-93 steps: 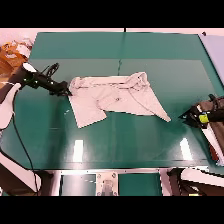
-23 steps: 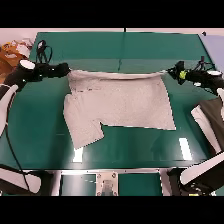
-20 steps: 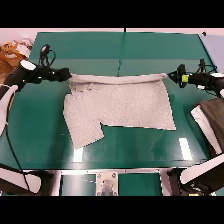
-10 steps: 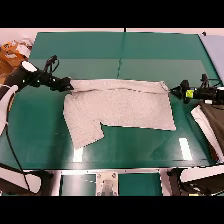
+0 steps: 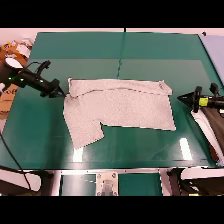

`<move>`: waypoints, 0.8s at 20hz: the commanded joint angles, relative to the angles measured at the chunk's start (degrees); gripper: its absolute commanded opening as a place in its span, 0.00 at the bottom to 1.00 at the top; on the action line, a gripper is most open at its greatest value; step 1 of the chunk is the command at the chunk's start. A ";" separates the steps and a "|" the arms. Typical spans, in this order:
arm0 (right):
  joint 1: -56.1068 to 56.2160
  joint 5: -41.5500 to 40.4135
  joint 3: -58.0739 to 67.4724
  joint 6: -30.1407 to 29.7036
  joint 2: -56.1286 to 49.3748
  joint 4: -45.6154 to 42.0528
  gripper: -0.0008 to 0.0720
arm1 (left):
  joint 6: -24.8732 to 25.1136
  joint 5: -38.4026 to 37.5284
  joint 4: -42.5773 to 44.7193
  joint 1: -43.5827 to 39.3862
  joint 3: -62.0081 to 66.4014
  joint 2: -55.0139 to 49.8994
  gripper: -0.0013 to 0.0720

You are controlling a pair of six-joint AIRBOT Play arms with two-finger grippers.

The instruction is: Fold the shirts.

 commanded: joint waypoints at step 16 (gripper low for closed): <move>4.74 -9.31 -40.41 -6.78 30.77 8.59 0.31 | -1.60 34.10 -10.67 1.25 -59.56 33.68 0.75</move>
